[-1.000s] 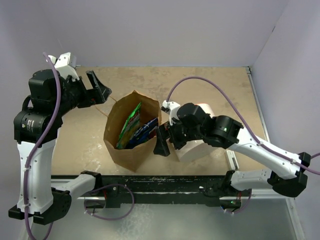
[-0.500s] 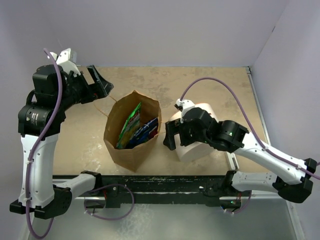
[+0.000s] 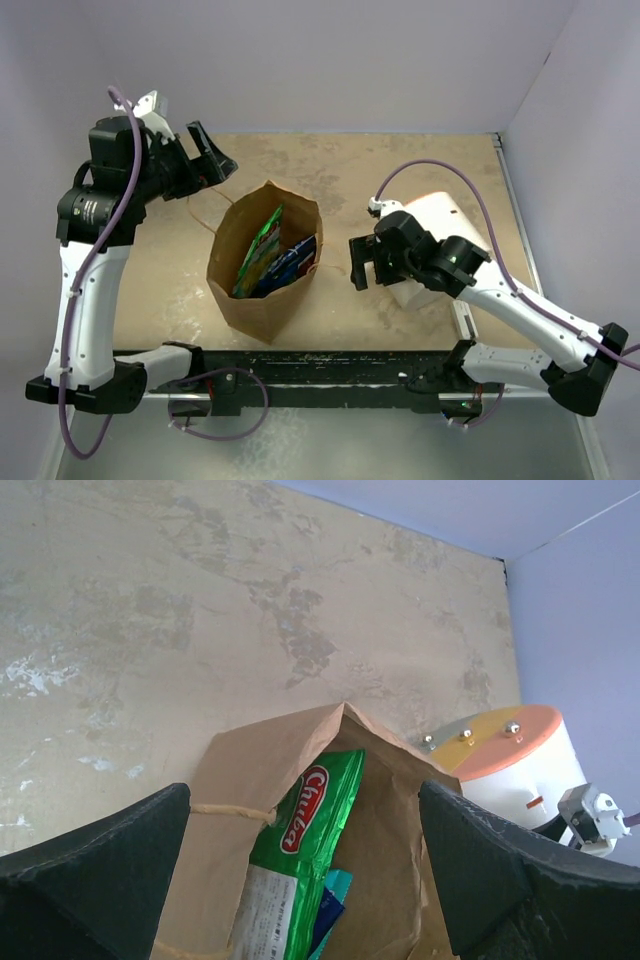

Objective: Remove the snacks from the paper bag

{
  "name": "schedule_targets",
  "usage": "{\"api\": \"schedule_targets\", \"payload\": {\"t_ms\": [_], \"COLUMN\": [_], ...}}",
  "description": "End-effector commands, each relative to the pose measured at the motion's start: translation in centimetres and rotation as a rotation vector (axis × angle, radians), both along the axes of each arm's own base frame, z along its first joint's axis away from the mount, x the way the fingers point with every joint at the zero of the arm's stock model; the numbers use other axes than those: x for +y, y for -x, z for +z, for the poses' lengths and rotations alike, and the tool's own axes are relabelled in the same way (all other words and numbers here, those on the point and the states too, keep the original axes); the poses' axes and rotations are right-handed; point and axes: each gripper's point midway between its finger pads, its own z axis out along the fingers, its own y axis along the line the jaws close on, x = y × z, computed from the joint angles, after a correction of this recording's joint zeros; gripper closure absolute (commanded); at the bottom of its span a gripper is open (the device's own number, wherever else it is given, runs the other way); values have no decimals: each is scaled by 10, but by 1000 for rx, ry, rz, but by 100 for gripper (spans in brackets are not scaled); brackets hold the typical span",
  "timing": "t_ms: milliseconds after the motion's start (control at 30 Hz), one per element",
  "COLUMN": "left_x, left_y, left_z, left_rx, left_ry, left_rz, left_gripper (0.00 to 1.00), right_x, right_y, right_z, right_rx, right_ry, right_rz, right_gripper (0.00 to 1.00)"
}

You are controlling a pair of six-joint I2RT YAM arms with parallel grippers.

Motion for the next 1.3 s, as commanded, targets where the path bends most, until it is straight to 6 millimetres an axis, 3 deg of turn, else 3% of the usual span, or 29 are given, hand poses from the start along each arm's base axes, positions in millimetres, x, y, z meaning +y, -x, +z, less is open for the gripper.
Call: {"api": "schedule_targets", "payload": {"t_ms": [0,100,167,233,400,600,833,1100,1267], "left_x": [-7,-10,-10,-10,-5,12,20,14,15], "left_y": [-12,-16,-17,-18,-11,16,56,76,77], "left_z": [6,2,2,4,15,18,6,-16,-45], "left_rx": [-18,-6,-1,-5,-24,-30,24,131,257], "left_ry": [47,56,56,58,31,-35,-44,-35,-74], "left_rz": [-5,-13,-15,-12,-4,31,38,-15,-22], "left_gripper": [1,1,1,1,1,1,1,1,1], "right_x": [-51,-64,-57,-42,-33,-39,-2,53,83], "right_y": [-14,-24,-28,-29,-32,-27,-6,-4,9], "right_z": [-10,-6,0,14,59,108,155,168,146], "right_rx": [-31,-45,-50,-70,-171,-231,-165,82,284], "right_ry": [185,203,177,110,-18,-209,-546,-801,-852], "right_rz": [-130,-195,-165,-102,-89,-233,-174,-177,-117], "right_gripper": [0,0,1,0,1,1,0,0,1]}}
